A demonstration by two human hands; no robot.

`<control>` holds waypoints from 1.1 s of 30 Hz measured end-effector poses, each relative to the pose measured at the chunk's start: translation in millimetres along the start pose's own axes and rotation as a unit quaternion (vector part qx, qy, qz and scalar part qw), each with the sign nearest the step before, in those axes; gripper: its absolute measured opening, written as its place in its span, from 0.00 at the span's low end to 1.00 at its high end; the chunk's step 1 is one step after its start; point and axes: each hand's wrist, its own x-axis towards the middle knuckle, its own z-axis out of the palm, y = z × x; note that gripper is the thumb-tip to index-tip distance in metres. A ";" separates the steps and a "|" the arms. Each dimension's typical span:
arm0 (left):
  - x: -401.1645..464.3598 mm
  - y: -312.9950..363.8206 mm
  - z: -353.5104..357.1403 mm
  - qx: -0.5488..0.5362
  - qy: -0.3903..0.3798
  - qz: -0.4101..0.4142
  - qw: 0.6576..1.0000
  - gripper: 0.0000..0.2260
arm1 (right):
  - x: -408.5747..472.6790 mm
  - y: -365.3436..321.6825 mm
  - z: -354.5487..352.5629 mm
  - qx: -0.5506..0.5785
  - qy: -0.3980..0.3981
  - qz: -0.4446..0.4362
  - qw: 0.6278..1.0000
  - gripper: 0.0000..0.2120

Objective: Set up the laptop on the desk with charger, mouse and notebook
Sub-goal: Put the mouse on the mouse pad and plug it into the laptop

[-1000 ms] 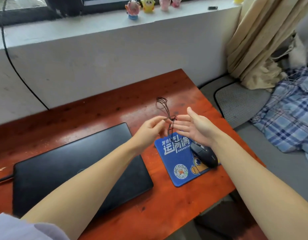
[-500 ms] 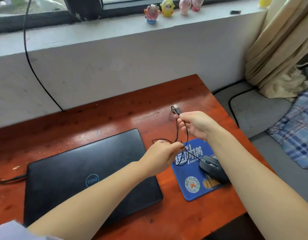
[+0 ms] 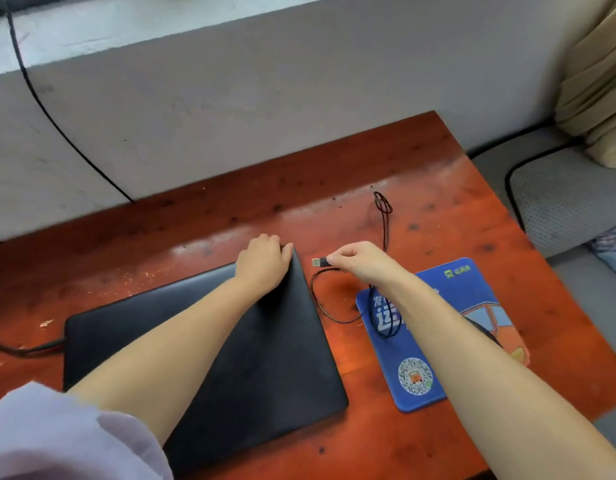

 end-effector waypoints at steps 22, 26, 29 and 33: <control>-22.8 4.7 -71.1 -0.103 0.127 0.048 0.985 0.14 | -21.8 -46.3 -9.0 0.039 -0.124 -0.089 0.988 0.12; -33.1 1.8 -89.2 -0.138 0.146 0.062 0.978 0.16 | -40.7 -61.5 -2.5 0.015 -0.127 -0.112 0.986 0.13; -38.4 1.9 -96.5 -0.160 0.151 0.062 0.974 0.16 | -46.8 -67.7 -2.9 0.015 -0.126 -0.115 0.985 0.13; -42.2 4.5 -100.2 -0.171 0.151 0.052 0.972 0.16 | -48.5 -72.8 -5.5 -0.023 -0.123 -0.127 0.984 0.14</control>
